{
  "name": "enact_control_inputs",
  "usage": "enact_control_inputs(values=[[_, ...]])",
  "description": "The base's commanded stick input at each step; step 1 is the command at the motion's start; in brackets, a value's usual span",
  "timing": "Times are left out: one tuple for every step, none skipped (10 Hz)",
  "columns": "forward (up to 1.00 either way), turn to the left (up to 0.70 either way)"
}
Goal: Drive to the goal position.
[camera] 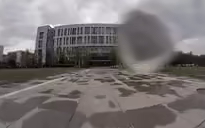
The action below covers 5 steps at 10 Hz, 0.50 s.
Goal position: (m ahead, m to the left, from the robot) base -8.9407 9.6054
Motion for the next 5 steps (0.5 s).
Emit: enact_control_inputs(values=[[0.70, 0.00], [0.70, 0.00], [0.70, 0.00], [0.70, 0.00], [0.70, 0.00]])
